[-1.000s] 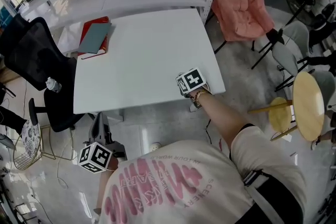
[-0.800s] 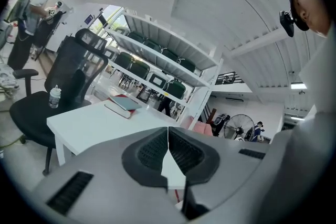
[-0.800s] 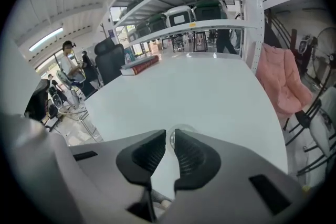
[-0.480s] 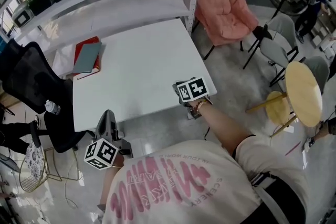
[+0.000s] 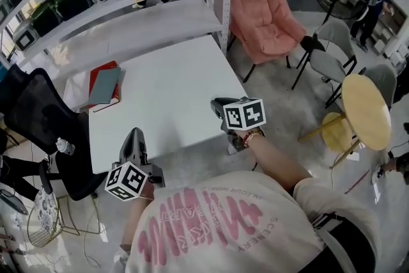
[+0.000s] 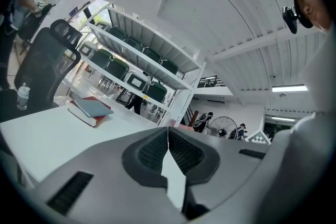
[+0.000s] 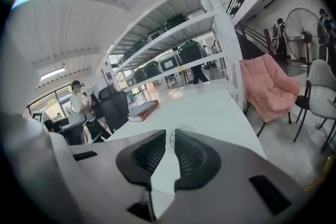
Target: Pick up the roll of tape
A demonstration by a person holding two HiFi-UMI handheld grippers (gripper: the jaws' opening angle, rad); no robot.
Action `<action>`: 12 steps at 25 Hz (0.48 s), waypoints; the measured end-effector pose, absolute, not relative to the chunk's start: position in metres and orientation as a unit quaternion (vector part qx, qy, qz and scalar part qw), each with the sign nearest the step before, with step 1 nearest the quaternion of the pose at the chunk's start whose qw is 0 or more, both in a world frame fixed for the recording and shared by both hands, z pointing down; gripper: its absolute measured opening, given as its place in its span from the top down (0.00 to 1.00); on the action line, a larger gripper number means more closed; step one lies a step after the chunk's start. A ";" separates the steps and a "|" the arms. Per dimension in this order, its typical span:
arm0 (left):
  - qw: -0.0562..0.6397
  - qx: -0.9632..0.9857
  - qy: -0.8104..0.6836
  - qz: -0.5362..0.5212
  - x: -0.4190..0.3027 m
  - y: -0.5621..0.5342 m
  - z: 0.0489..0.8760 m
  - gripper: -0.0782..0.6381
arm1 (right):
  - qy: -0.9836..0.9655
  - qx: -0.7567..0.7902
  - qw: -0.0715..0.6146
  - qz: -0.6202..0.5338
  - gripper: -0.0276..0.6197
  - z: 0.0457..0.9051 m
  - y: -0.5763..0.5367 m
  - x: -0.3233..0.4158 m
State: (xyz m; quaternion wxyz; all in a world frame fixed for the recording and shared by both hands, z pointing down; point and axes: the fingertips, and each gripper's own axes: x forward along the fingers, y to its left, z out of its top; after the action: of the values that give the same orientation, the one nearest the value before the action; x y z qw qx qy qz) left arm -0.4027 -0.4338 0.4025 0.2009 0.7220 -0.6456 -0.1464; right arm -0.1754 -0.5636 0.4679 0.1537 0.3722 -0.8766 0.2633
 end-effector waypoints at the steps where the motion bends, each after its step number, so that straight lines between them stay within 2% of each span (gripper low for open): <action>1: 0.198 0.725 -0.644 -0.147 -0.399 -0.436 0.400 0.86 | -0.879 0.372 0.142 0.262 0.86 0.461 -0.562 -0.174; 12: 0.162 0.756 -0.617 -0.145 -0.371 -0.454 0.364 0.86 | -0.900 0.373 0.031 0.224 0.86 0.376 -0.554 -0.161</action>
State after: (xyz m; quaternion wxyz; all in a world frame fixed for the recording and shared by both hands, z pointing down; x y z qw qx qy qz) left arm -0.3708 -0.4538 0.3636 0.1618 0.7562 -0.6173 -0.1446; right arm -0.1608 -0.5544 0.3759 0.0314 0.3735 -0.8997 0.2238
